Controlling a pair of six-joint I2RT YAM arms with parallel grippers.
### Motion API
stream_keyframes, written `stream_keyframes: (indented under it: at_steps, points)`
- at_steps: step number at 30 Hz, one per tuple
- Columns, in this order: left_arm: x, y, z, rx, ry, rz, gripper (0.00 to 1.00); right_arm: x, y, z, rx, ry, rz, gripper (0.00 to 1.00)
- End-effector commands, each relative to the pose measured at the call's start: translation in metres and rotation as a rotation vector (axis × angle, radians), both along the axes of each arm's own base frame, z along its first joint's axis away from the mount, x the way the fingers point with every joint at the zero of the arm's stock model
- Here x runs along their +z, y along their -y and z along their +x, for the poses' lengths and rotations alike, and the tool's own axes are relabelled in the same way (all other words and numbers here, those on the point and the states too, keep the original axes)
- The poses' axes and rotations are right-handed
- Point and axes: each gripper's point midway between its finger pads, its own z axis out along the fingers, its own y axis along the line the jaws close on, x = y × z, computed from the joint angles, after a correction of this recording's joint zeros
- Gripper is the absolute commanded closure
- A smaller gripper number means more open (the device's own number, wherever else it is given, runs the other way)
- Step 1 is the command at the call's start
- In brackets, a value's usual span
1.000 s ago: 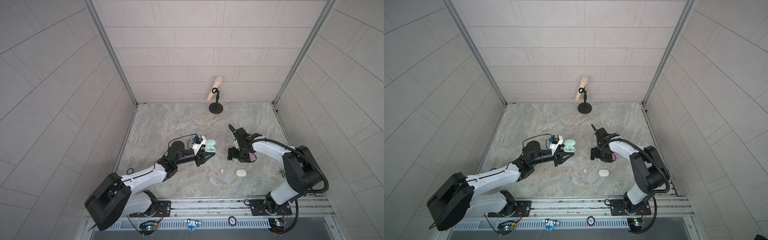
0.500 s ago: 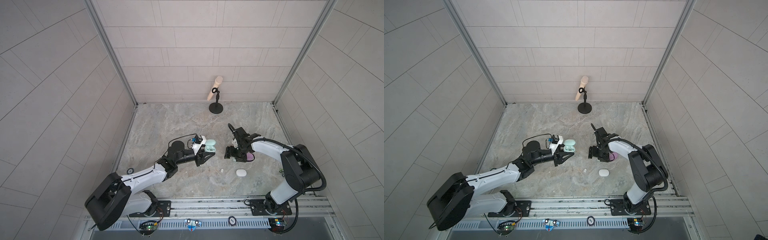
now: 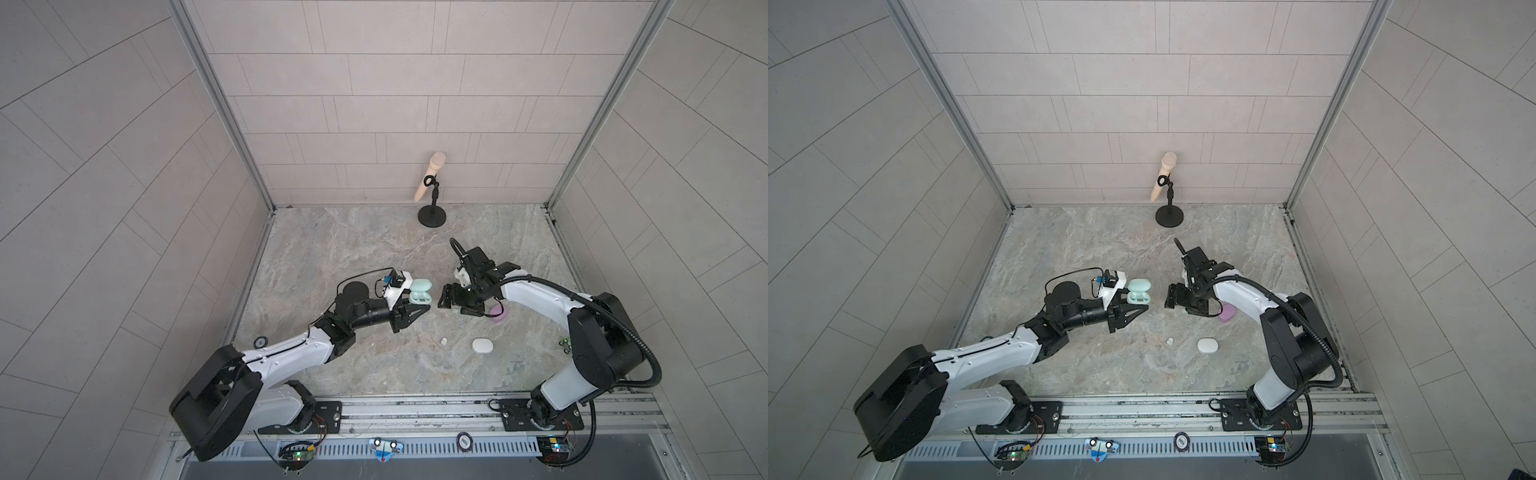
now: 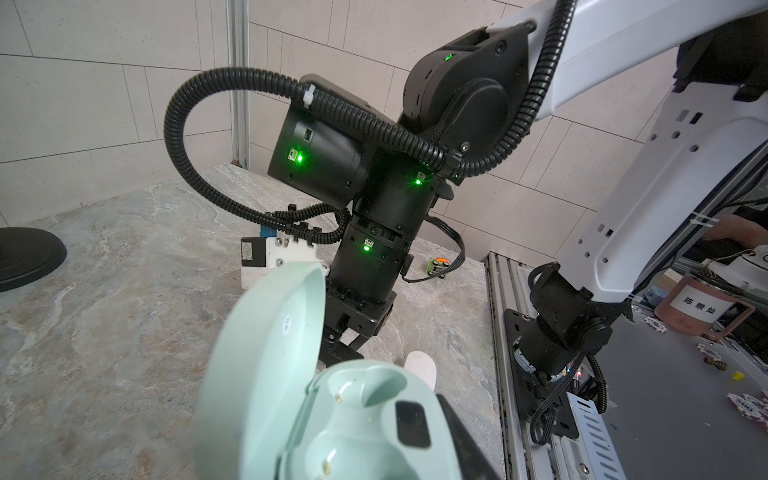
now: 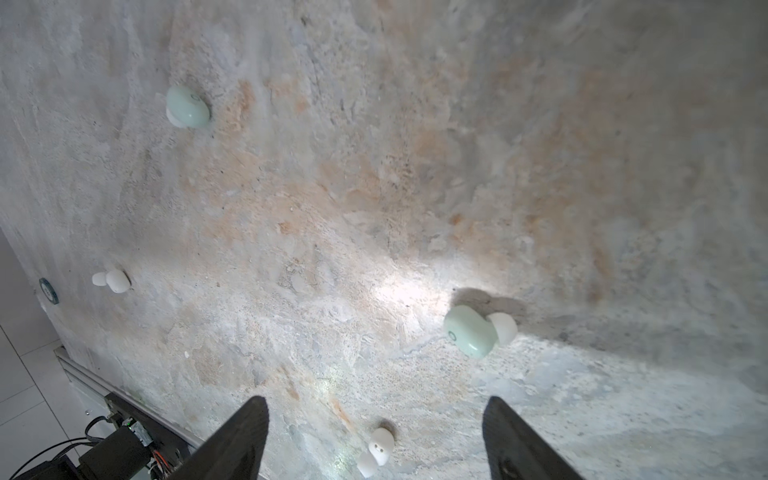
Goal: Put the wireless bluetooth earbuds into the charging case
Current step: 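Move the right gripper over a mint green earbud on the table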
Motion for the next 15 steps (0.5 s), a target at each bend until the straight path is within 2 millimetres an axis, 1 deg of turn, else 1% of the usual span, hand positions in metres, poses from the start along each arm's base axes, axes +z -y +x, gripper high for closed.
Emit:
stream_keyframes:
  at_steps: [1,6,8,10,15]
  points:
    - [0.005,-0.003,-0.002,-0.002,0.027,-0.02,0.92,0.011,0.009,-0.001,0.012,0.027,-0.053,0.16]
    - [0.005,-0.003,-0.002,-0.002,0.028,-0.023,0.92,0.0,0.019,-0.001,0.033,0.019,-0.127,0.18]
    - [0.005,-0.003,-0.002,-0.001,0.029,-0.023,0.92,-0.005,0.021,0.001,0.046,0.018,-0.15,0.21]
    - [0.005,-0.004,-0.002,-0.001,0.027,-0.024,0.93,-0.009,0.021,0.003,0.064,0.019,-0.165,0.24]
    - [0.006,-0.004,-0.003,-0.002,0.027,-0.025,0.93,-0.017,0.017,0.013,0.122,0.02,-0.181,0.24]
